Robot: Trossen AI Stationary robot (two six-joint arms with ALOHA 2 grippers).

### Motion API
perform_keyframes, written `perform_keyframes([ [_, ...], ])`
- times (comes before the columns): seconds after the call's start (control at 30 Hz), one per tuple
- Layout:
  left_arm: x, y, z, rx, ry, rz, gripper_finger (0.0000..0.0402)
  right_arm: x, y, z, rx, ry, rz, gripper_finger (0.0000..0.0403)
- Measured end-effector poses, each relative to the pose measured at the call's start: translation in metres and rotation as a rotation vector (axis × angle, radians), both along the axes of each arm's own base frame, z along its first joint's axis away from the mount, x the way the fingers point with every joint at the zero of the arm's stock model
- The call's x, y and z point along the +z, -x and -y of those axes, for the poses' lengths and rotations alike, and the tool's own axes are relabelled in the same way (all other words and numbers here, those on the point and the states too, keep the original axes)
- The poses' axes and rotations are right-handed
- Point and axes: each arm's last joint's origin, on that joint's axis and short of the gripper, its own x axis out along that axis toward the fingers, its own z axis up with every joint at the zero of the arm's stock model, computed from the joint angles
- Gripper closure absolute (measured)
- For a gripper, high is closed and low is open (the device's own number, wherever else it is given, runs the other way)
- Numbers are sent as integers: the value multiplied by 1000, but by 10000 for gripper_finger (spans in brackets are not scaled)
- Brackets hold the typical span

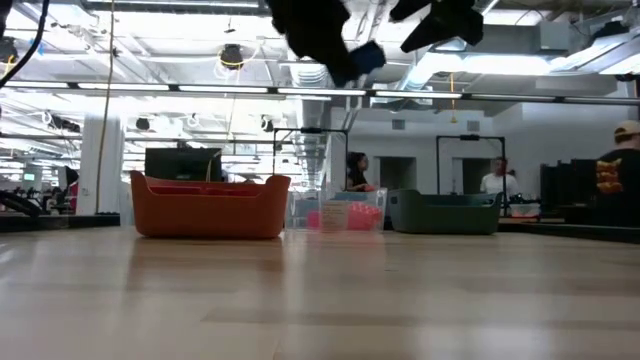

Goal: Sort blocks
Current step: Put the blue game piece into the blue bin

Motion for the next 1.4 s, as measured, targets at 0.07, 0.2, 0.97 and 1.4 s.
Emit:
perform_keyframes([
  [0.07,8,-2,-1,1,-5,14,271,2,2,6,-19,-4,22,154],
  [0.2,20,-8,-6,-7,-34,33,271,2,1,15,-39,-2,55,154],
  [0.97,33,-22,-31,-21,-121,66,237,5,-5,44,-54,87,65,315],
  [1.4,37,-17,-56,62,-37,105,144,-1,20,88,-145,70,-155,336],
])
